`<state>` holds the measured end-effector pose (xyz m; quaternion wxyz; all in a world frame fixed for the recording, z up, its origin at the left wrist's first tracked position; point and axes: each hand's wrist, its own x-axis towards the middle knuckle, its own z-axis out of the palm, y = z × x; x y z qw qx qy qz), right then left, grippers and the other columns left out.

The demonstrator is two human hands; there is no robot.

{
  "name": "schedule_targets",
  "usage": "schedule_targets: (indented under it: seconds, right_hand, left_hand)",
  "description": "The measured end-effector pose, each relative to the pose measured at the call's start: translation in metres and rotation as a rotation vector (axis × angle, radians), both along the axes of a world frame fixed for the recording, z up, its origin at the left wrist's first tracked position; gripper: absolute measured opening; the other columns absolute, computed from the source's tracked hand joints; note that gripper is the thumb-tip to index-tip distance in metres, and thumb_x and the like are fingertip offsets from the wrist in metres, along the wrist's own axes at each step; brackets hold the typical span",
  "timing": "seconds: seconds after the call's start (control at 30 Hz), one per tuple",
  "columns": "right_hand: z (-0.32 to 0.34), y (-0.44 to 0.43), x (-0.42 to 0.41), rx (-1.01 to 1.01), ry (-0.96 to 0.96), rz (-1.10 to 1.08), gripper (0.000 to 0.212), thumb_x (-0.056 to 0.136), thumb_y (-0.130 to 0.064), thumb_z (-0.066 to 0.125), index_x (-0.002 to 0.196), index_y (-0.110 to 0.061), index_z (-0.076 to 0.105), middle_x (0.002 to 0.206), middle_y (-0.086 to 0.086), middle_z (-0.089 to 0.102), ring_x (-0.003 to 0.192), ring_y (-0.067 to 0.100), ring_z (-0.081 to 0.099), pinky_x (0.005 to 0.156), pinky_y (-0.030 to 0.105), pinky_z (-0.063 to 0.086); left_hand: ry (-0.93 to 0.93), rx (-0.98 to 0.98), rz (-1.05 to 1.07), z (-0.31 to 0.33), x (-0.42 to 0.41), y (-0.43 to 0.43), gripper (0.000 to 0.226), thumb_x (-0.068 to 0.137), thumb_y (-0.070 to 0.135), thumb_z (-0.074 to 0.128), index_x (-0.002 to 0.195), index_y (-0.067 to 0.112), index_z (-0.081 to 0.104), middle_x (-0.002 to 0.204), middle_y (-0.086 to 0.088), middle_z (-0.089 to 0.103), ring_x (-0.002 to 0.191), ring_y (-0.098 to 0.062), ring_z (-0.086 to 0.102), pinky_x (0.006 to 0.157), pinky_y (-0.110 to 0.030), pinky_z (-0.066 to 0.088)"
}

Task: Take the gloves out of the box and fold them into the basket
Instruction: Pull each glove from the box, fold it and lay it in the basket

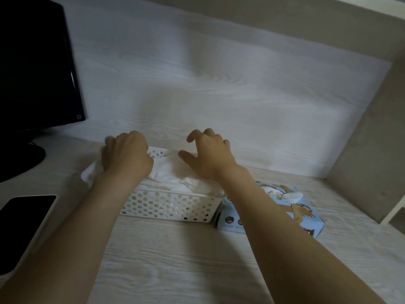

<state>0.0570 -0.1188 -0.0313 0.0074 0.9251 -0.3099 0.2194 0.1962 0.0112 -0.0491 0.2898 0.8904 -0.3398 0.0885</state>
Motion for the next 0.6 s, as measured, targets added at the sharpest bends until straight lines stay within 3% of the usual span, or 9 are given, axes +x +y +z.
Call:
schedule_targets:
  seconds: [0.07, 0.13, 0.23, 0.33, 0.47, 0.6]
  right_hand:
    - [-0.001, 0.002, -0.003, 0.013, 0.114, 0.046, 0.046, 0.104, -0.045, 0.054, 0.147, -0.028, 0.053, 0.142, 0.011, 0.049, 0.131, 0.038, 0.042, 0.107, 0.047, 0.032]
    - [0.003, 0.007, -0.01, 0.122, 0.137, 0.122, 0.045, 0.102, -0.035, 0.05, 0.146, -0.031, 0.056, 0.142, 0.011, 0.047, 0.133, 0.037, 0.037, 0.108, 0.046, 0.032]
    - [0.006, 0.012, -0.019, 0.336, 0.157, 0.171, 0.048, 0.096, -0.03, 0.055, 0.144, -0.027, 0.059, 0.141, 0.01, 0.051, 0.134, 0.032, 0.046, 0.11, 0.047, 0.044]
    - [-0.001, 0.018, -0.025, 0.347, 0.245, 0.152, 0.04, 0.093, -0.019, 0.057, 0.13, -0.01, 0.068, 0.125, 0.01, 0.067, 0.117, 0.027, 0.061, 0.101, 0.045, 0.054]
    - [-0.014, 0.022, -0.032, 0.303, -0.002, 0.198, 0.032, 0.097, -0.016, 0.054, 0.114, 0.005, 0.072, 0.1, 0.019, 0.076, 0.094, 0.034, 0.069, 0.085, 0.047, 0.057]
    - [-0.022, 0.02, -0.051, 0.143, -0.339, 0.235, 0.033, 0.097, -0.022, 0.049, 0.107, -0.013, 0.079, 0.1, 0.001, 0.075, 0.094, 0.017, 0.065, 0.085, 0.033, 0.052]
  left_hand:
    - [-0.134, 0.111, 0.035, 0.0, -0.005, -0.003, 0.03, 0.089, 0.009, 0.062, 0.113, 0.024, 0.071, 0.133, -0.01, 0.054, 0.125, -0.041, 0.038, 0.101, -0.046, 0.034]
    - [-0.117, 0.022, -0.081, 0.003, -0.009, -0.002, 0.034, 0.092, 0.009, 0.058, 0.113, 0.03, 0.074, 0.133, -0.006, 0.056, 0.124, -0.038, 0.041, 0.101, -0.045, 0.036]
    - [0.116, -0.109, -0.377, 0.007, -0.019, 0.0, 0.033, 0.099, 0.014, 0.051, 0.106, 0.028, 0.08, 0.112, 0.007, 0.069, 0.104, -0.022, 0.064, 0.09, -0.035, 0.052]
    - [0.11, 0.036, -0.497, 0.006, -0.023, 0.001, 0.033, 0.097, 0.02, 0.05, 0.089, 0.027, 0.081, 0.091, 0.007, 0.077, 0.087, -0.026, 0.073, 0.081, -0.045, 0.062]
    - [-0.007, 0.146, -0.514, 0.002, -0.028, 0.0, 0.034, 0.094, 0.016, 0.047, 0.079, 0.028, 0.075, 0.072, 0.0, 0.071, 0.063, -0.027, 0.067, 0.058, -0.038, 0.056]
    - [-0.116, 0.069, -0.487, 0.005, -0.037, 0.004, 0.032, 0.095, 0.018, 0.05, 0.085, 0.035, 0.074, 0.083, 0.009, 0.069, 0.068, -0.015, 0.064, 0.065, -0.035, 0.057]
